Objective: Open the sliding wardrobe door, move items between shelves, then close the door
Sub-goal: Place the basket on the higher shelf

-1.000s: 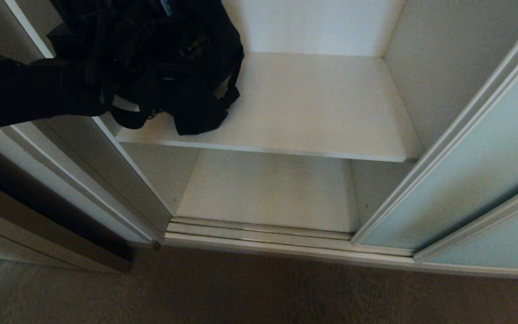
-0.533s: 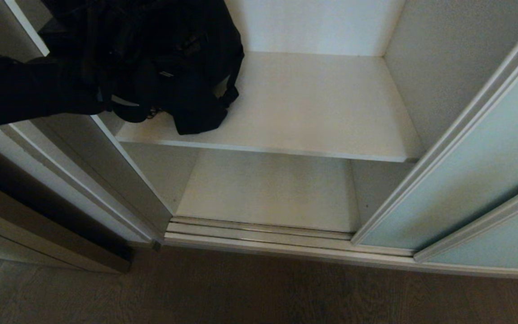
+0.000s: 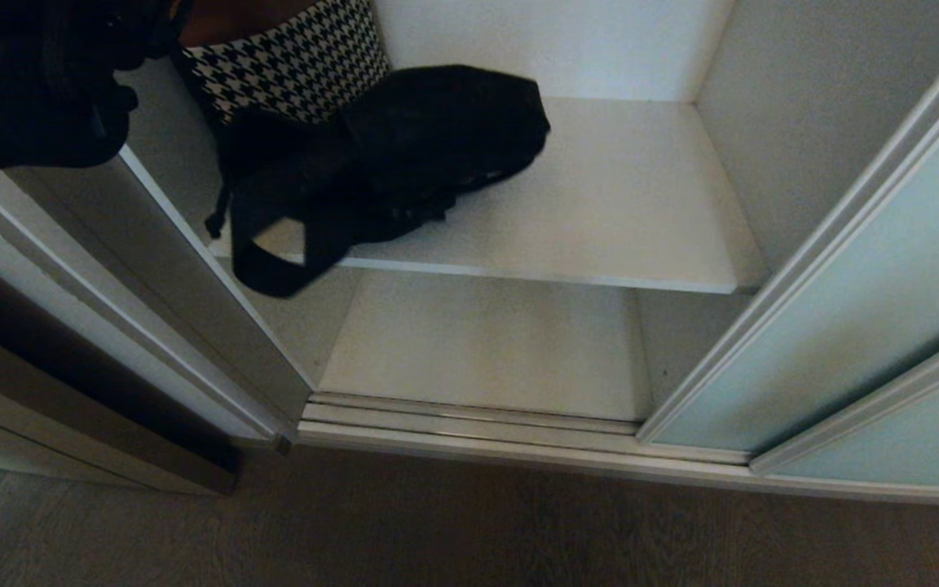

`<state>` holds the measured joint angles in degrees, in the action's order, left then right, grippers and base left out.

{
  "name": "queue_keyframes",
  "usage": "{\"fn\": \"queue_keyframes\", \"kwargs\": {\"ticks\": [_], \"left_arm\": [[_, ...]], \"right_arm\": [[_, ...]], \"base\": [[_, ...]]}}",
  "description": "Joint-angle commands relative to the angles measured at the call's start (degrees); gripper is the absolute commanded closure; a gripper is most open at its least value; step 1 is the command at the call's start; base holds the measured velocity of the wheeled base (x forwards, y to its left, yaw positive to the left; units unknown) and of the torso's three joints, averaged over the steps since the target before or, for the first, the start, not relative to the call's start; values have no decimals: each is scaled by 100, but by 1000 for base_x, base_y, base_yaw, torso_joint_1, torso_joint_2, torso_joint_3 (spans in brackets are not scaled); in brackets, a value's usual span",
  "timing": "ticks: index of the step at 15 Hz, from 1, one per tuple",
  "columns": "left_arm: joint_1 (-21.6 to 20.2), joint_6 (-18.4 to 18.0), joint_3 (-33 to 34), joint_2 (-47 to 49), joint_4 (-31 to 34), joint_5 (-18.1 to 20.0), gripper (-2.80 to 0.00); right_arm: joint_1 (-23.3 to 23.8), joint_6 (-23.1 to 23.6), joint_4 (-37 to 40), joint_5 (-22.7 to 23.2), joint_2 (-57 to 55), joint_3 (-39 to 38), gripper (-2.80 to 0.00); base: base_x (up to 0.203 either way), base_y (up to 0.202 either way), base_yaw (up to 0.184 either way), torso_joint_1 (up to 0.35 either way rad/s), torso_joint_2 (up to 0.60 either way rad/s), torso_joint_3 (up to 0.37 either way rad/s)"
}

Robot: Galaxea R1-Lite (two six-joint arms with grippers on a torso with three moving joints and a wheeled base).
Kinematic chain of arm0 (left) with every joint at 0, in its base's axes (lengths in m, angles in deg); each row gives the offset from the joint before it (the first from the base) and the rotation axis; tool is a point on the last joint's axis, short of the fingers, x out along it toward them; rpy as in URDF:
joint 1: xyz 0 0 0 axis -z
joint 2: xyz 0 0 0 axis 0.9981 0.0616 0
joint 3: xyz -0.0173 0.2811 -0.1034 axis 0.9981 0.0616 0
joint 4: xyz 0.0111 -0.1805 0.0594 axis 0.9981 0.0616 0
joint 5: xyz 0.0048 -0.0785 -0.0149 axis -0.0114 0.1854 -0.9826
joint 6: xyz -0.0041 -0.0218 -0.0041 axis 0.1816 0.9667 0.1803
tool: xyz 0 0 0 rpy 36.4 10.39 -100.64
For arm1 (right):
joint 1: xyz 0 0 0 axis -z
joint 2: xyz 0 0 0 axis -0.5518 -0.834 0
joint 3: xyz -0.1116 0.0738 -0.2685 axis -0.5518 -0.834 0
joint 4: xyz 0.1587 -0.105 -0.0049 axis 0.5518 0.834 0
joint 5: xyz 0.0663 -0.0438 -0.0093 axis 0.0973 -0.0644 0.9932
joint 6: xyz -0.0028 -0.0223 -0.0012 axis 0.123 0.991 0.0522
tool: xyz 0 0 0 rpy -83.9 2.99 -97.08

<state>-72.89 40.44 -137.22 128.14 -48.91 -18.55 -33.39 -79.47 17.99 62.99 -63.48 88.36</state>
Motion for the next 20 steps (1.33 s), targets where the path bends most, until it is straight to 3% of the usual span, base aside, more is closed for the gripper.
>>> {"fn": "queue_keyframes", "kwargs": {"ticks": [1,2,6,10,13,17,20], "left_arm": [[106,-67,18,-176,4,-22,-280],[252,-40,86,-69,92,-80,-280],[906,-9,167,650,336,-1052,-280],[1092,752,177,581,2133,-1304,-280],[1189,1311,424,-45,3532,-1336,-280],[1070,1389,1817,-930,5685,-1277,-280],[819,1207,3230,-1433,6430,-849,-280]], "right_arm": [[-1,-1,-2,0,-3,-9,0],[-1,-1,-2,0,-3,-9,0],[-1,-1,-2,0,-3,0,0],[-1,7,-2,0,-3,-9,0],[-1,-1,-2,3,-3,-9,0],[-1,-1,-2,0,-3,-9,0],[-1,-1,-2,0,-3,-9,0]], "base": [[0,0,0,0,0,0],[0,0,0,0,0,0],[0,0,0,0,0,0],[0,0,0,0,0,0],[0,0,0,0,0,0],[0,0,0,0,0,0],[0,0,0,0,0,0]]}}
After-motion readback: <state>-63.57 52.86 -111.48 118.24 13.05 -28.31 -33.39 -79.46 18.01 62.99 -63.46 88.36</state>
